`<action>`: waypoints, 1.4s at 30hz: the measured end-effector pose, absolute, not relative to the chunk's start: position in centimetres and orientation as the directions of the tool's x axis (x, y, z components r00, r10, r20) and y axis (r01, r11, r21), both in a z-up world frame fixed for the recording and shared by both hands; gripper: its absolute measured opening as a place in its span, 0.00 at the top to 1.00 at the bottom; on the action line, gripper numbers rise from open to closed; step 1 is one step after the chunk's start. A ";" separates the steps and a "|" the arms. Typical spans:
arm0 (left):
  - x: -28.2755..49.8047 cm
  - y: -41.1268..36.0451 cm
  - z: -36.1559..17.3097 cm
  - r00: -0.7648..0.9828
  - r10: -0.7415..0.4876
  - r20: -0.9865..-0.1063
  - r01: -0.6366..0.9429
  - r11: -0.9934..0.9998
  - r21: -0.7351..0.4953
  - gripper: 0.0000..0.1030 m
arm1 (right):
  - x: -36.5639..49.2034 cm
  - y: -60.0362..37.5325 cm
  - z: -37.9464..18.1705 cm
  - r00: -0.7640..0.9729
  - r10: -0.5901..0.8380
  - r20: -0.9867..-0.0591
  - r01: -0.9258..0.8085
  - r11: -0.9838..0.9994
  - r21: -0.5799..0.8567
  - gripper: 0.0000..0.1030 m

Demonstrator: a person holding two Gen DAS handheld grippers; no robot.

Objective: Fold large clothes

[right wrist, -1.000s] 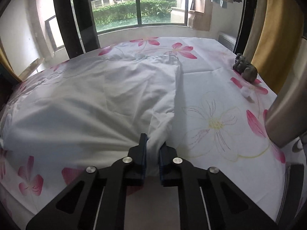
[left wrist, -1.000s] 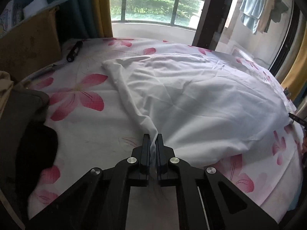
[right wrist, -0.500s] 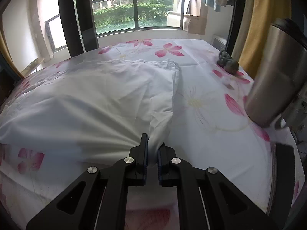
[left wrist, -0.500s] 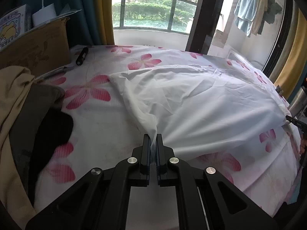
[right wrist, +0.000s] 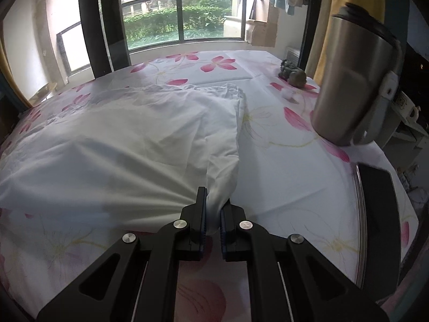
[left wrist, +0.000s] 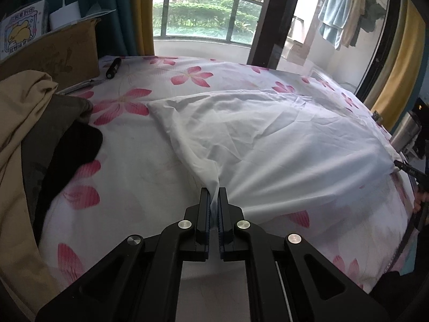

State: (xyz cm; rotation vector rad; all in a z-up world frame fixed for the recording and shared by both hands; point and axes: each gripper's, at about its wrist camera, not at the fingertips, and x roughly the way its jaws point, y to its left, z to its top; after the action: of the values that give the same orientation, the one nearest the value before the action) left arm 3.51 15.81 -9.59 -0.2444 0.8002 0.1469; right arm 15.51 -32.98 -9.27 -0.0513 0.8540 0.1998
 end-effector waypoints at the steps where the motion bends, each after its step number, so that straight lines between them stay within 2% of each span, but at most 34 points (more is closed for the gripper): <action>1: 3.2 15.7 -9.6 0.690 0.035 -0.723 -0.220 0.962 -0.164 0.95 | 15.3 -33.3 -9.3 0.638 0.159 -0.754 -0.188 0.981 0.047 0.94; 19: 1.5 15.5 -11.1 0.654 0.012 -0.757 -0.220 0.960 -0.175 0.95 | 13.3 -33.0 -9.7 0.649 0.076 -0.757 -0.178 0.982 -0.055 0.94; 36: 1.8 15.4 -11.4 0.651 0.006 -0.759 -0.206 0.964 -0.169 0.94 | 12.5 -33.3 -9.5 0.643 0.041 -0.765 -0.133 0.989 -0.059 0.93; 42: 1.5 15.1 -11.5 0.653 0.015 -0.757 -0.213 0.963 -0.165 0.94 | 12.5 -33.4 -9.5 0.634 0.022 -0.773 -0.096 0.994 -0.051 0.82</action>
State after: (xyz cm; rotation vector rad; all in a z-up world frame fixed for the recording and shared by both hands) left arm 1.53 15.13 -11.46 -0.2497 0.8511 0.1309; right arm 12.47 -33.42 -9.50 -0.0900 0.8813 0.0680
